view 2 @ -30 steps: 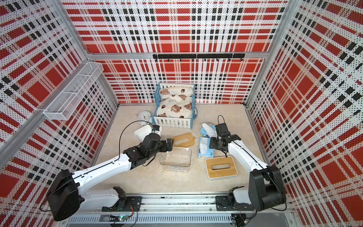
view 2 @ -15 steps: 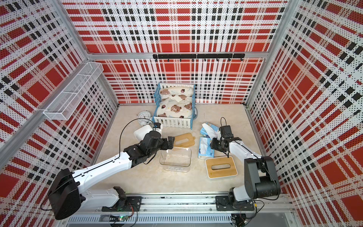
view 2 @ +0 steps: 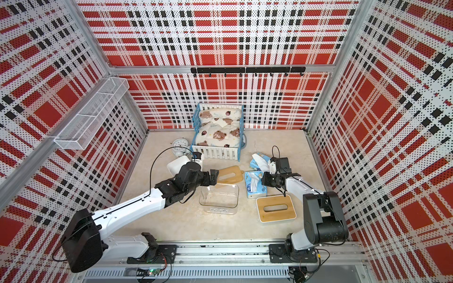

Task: Put the tissue paper into the tissue box
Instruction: Pick up the paper towel from the center of the board, then place the paper towel in the tissue box.

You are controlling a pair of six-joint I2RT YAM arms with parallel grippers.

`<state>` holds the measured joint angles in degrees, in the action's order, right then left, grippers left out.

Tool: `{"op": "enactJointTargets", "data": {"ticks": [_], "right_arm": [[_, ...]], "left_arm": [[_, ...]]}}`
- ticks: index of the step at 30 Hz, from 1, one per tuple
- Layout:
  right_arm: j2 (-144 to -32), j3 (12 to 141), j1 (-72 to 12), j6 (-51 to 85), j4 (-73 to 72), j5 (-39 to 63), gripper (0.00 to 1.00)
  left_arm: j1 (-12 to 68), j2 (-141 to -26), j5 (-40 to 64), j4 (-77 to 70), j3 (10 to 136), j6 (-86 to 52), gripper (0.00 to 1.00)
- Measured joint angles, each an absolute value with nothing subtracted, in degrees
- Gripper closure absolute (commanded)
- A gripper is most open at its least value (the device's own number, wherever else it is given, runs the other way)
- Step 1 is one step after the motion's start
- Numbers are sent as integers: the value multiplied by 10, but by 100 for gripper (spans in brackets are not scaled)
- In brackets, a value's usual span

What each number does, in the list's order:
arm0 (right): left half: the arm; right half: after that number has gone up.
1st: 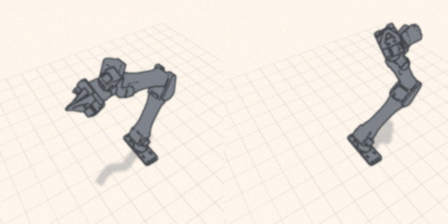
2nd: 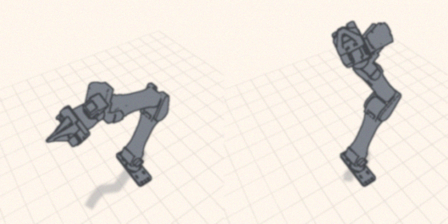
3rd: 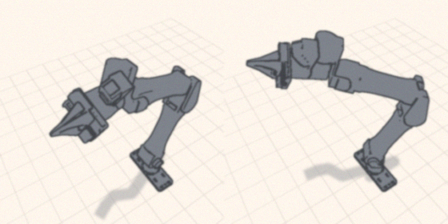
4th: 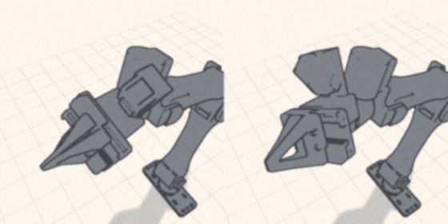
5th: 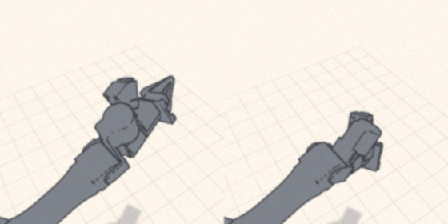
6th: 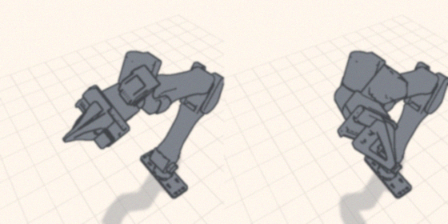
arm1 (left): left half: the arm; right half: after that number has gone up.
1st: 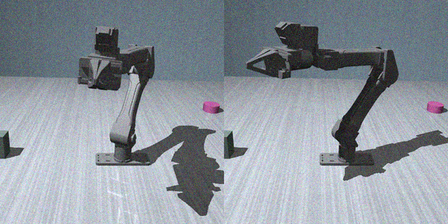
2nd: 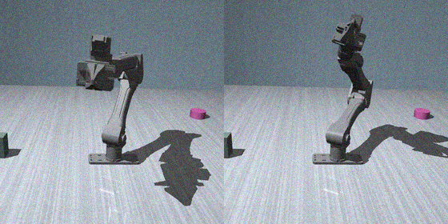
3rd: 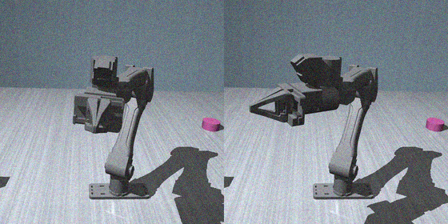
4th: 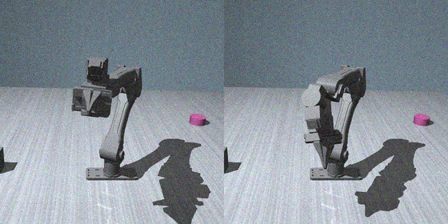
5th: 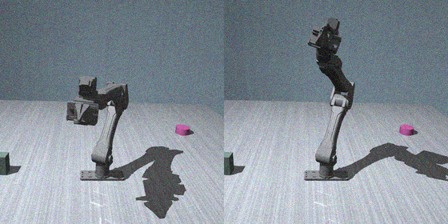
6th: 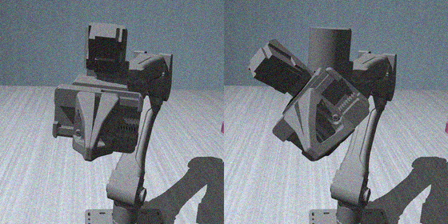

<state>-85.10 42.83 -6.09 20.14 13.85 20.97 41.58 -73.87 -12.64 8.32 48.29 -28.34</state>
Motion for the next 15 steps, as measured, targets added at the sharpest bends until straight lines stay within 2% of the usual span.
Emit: {"op": "enactJointTargets", "data": {"ticks": [9,15], "right_arm": [[-769,471,-61,161,181,261,100],[-732,544,-72,125,208,335,100]], "left_arm": [[340,-705,-6,71,494,-267,6],[352,-706,69,94,559,-191,11]]}}
